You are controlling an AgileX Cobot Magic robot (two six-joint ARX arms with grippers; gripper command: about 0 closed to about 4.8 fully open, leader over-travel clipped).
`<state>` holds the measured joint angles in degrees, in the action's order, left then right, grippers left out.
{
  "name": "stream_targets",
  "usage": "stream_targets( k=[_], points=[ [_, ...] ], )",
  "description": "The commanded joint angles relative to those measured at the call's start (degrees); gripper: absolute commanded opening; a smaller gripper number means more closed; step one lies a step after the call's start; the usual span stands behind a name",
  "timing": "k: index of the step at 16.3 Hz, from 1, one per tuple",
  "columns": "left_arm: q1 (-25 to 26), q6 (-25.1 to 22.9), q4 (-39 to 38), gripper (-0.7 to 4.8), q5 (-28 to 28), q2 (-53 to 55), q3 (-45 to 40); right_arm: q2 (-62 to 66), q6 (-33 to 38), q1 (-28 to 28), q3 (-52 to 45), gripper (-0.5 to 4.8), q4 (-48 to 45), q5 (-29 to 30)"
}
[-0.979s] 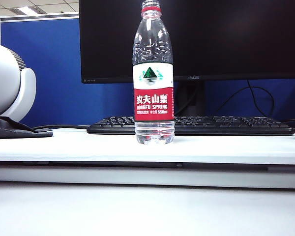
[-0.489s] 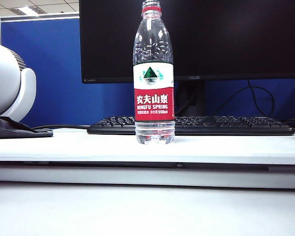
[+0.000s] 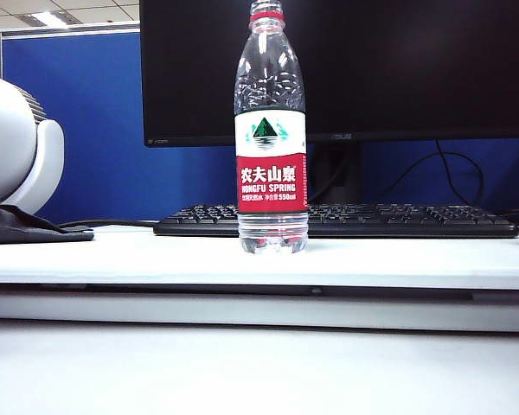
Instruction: Unscrew the cap from the plastic bottle on the table.
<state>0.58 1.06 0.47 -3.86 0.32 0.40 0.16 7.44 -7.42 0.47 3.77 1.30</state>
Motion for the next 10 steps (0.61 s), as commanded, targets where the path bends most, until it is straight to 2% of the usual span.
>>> stream_targets(
  k=[1,10],
  points=[
    [-0.02,-0.24,0.83,-0.01,0.00,-0.13,0.04,-0.09,-0.15,0.09,-0.44,-0.01,-1.01,0.33],
    [-0.02,-0.24,0.83,-0.01,0.00,-0.13,0.04,-0.09,0.02,4.24,-0.44,-0.01,-1.01,1.40]
  ],
)
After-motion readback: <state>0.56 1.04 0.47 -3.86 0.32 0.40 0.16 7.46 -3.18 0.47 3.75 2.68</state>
